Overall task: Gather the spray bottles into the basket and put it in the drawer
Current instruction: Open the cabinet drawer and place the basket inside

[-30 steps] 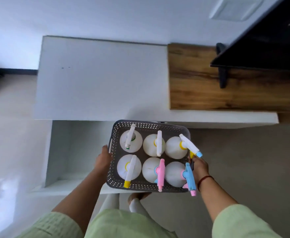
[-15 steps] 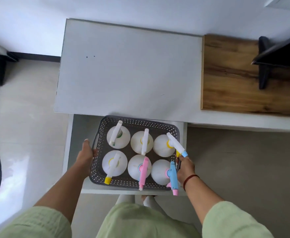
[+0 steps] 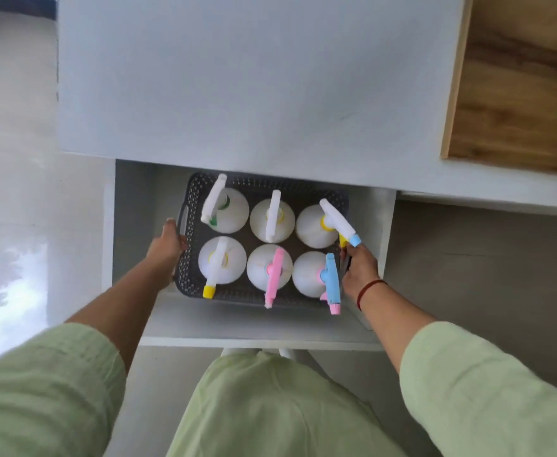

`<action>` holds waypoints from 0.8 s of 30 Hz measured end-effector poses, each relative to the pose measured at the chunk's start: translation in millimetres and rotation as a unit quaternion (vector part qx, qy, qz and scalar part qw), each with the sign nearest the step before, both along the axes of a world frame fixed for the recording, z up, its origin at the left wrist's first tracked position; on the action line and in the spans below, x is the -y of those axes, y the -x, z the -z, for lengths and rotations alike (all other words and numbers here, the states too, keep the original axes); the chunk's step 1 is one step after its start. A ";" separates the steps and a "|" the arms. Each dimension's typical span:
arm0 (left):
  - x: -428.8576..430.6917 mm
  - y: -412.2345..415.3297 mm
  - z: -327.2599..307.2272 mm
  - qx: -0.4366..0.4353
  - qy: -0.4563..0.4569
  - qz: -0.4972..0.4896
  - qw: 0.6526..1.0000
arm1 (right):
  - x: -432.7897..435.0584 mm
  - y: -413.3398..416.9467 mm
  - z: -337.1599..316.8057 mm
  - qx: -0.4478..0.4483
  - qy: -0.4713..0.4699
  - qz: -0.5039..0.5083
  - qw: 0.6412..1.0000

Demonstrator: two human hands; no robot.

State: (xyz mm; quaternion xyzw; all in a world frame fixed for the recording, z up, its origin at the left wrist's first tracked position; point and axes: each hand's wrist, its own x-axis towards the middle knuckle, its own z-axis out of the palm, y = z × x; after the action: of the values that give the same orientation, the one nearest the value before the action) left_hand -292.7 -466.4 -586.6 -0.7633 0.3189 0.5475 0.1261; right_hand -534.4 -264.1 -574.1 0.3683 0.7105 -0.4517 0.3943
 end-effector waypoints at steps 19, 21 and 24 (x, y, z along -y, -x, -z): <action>20.9 -3.1 85.8 -0.026 0.034 0.040 0.998 | 26.6 9.4 85.8 0.035 0.003 -0.038 0.999; 19.6 -4.1 90.2 -0.029 0.033 0.036 0.998 | 27.4 9.0 89.7 0.018 0.014 -0.029 0.999; 12.6 -5.6 97.1 -0.028 0.042 0.036 0.998 | 27.7 8.3 95.4 0.007 0.033 0.000 0.999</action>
State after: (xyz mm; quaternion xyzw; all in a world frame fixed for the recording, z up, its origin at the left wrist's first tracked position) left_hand -287.1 -479.0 -683.7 -0.7402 0.3721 0.5502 0.1047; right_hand -542.7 -291.8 -669.5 0.3580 0.6927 -0.4723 0.4112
